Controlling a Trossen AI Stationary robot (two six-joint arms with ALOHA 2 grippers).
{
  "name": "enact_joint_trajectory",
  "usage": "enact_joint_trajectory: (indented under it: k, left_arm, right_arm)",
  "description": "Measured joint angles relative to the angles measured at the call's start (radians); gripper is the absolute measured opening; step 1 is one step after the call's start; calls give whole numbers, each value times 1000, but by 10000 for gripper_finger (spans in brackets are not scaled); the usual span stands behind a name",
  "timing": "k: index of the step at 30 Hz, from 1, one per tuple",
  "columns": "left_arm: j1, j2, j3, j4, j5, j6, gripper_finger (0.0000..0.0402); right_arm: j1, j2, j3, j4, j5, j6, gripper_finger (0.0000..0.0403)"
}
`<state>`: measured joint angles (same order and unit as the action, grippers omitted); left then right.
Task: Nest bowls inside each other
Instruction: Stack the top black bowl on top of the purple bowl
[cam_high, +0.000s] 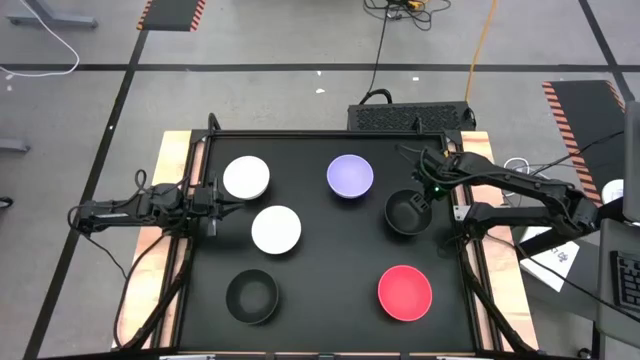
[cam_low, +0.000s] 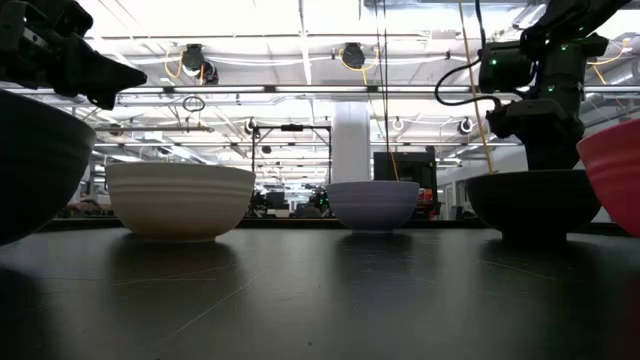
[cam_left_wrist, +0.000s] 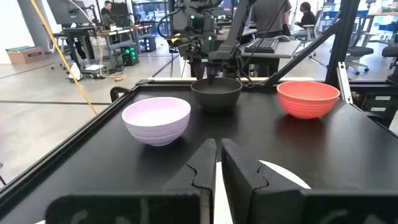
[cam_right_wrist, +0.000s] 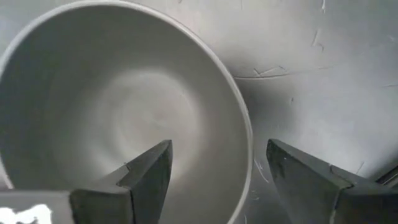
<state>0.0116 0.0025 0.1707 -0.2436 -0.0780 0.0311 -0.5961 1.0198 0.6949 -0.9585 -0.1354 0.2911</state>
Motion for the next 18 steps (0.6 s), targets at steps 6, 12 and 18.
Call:
enact_joint_trajectory:
  k: [6, 12, 18]
  left_arm:
    - [0, 0, 0, 0, 0, 0, 26]
    - [0, 0, 0, -5, 1, -2, 26]
    - [0, 0, 0, -9, 1, -5, 26]
  right_arm:
    - [0, 27, 0, 9, 1, 1, 208]
    - [0, 39, 0, 16, 3, -7, 119]
    - [0, 38, 0, 15, 3, -15, 44]
